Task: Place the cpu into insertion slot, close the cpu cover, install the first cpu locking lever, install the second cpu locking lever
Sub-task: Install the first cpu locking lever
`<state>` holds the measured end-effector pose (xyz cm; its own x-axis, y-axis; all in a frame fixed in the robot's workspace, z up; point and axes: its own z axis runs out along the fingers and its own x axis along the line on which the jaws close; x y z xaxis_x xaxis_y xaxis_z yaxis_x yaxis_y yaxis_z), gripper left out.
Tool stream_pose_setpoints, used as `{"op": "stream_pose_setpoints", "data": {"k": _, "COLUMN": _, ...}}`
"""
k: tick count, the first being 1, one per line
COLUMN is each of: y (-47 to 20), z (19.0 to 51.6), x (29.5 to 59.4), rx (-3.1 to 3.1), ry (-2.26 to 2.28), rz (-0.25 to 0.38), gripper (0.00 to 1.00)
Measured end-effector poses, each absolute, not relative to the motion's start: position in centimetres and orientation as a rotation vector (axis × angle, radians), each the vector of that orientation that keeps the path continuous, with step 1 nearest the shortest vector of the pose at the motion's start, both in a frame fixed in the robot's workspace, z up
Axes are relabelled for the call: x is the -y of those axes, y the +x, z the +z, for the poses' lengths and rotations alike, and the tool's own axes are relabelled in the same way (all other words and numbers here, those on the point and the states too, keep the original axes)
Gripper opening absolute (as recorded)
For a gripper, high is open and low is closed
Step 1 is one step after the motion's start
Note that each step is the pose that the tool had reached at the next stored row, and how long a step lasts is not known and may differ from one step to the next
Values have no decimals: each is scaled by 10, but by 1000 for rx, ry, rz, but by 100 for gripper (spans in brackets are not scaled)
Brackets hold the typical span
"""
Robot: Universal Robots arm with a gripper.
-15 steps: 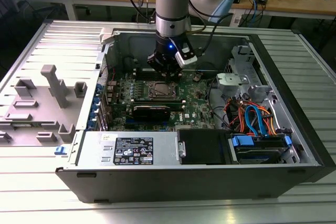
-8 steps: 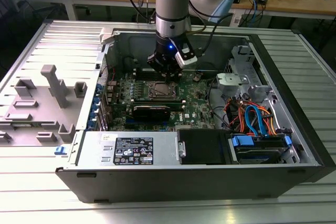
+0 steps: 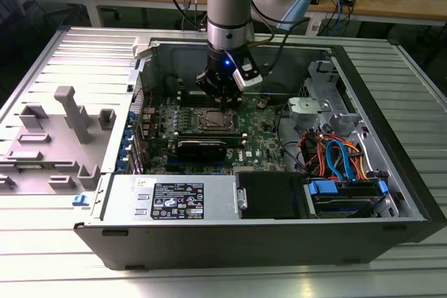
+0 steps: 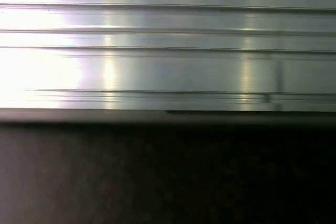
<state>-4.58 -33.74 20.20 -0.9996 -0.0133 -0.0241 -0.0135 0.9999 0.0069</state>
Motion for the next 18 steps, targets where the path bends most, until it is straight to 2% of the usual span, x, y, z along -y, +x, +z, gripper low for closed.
{"op": "stream_pose_setpoints", "data": {"k": 18, "y": -46, "z": 203, "x": 337, "rx": -3117, "ry": -22, "rz": 24, "gripper": 11}}
